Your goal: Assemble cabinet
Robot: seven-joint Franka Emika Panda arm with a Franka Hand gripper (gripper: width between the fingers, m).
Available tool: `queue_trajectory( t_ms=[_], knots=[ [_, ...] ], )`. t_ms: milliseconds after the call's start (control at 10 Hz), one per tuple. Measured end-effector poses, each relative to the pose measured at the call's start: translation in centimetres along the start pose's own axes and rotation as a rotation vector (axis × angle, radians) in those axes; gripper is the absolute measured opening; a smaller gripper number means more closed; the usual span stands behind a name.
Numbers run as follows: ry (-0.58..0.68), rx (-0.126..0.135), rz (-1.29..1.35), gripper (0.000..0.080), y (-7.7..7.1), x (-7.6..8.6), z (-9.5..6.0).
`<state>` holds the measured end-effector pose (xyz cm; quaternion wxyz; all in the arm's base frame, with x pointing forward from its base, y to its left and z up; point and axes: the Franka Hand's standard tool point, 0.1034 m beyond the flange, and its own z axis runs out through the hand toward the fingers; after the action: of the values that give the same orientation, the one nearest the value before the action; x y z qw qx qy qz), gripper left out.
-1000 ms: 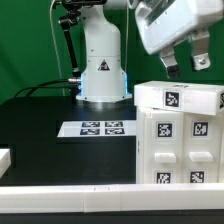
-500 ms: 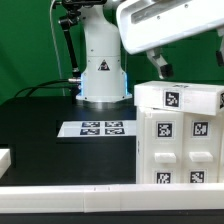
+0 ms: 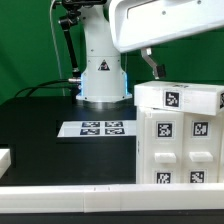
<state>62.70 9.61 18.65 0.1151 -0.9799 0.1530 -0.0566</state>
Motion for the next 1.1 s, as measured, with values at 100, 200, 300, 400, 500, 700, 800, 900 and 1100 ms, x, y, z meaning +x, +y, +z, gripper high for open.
queue_trajectory(
  t_ms=[100,200,300,400,500,700,800,900,1100],
  knots=[
    [-0.019,-0.014,-0.145,0.0796,0.1,-0.4,0.2],
    [-0.043,-0.029,-0.239,0.0796,0.1,-0.7,0.3],
    [-0.067,-0.038,-0.347,0.0796,0.0,-1.1,0.5],
    [-0.103,-0.032,-0.468,0.0796,-0.1,-1.3,0.6],
    [-0.103,-0.033,-0.525,0.0796,0.1,-1.1,0.6],
    [-0.108,-0.039,-0.652,0.0796,0.3,-1.1,0.6],
    [-0.114,-0.050,-0.770,0.0796,0.2,-1.2,0.7],
    [-0.113,-0.053,-0.852,0.0796,0.3,-1.3,0.9],
    [-0.129,-0.079,-1.007,0.0796,0.8,-1.2,1.2]
  ],
)
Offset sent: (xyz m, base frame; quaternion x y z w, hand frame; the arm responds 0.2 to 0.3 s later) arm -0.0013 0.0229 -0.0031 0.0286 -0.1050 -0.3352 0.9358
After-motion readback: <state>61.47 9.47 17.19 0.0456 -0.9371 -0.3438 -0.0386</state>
